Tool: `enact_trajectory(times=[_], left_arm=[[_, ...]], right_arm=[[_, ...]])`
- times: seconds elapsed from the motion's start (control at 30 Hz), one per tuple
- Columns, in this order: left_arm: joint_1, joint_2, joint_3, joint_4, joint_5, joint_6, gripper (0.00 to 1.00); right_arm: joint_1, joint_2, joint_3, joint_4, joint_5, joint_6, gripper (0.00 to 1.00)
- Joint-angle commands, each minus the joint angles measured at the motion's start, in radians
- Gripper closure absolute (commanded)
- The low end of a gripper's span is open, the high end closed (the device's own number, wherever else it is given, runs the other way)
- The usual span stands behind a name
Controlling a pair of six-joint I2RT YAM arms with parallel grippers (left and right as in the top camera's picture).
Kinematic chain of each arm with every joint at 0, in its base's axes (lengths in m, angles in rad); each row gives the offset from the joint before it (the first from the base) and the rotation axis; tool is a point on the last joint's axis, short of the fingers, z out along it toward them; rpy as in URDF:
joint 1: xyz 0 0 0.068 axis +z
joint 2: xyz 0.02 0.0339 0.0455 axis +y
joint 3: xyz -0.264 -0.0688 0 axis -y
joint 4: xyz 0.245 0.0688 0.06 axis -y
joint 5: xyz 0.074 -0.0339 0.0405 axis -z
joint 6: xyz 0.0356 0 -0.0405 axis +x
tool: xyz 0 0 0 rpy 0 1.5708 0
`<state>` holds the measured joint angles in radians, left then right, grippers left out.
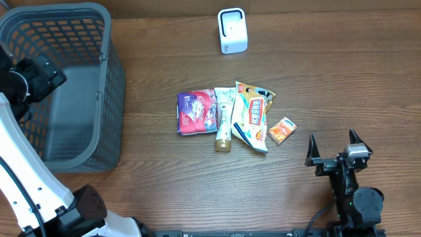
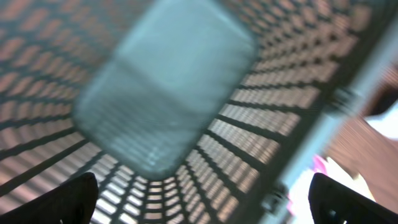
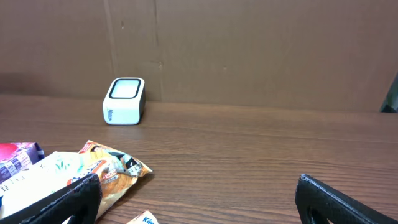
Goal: Scan the item barcode
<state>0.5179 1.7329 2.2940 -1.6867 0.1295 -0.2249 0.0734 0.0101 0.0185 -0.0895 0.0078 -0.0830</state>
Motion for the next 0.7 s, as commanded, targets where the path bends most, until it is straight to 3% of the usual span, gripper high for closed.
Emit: enact_trajectory(times=[0.0,0.1,0.2,0.4,0.53,0.67], left_arm=[[-0.003,-0.071,0.0,0.015,0.33,0.188,0.0],[-0.033,-0.138,0.0,0.0,0.434,0.254,0.0],[-0.114,-0.2,-0.001,-0.003,0.427,0.27,0.0],[-0.378,-0.25,-0.049,-0.003,0.23,0.146,0.0],[-0.529,-0.249,-0.197,0.001,0.218,0.084,0.0],[-0.675,-0.248,-0.43,0.1,0.166,0.027,0.0]], right_arm=[[-0.002,-0.007,-0.011,0.006,0.006,-0.003,0.0],[-0.002,-0.007,-0.011,0.007,0.006,-0.003,0.0],[-0.002,-0.007,-0.011,0.006,0.006,-0.003,0.0],[-0.002,-0.007,-0.011,0.006,0.006,-0.003,0.0],[-0.002,-0.007,-0.011,0.006,0.006,-0.003,0.0],[-0.002,-0.007,-0.011,0.006,0.006,-0.003,0.0]])
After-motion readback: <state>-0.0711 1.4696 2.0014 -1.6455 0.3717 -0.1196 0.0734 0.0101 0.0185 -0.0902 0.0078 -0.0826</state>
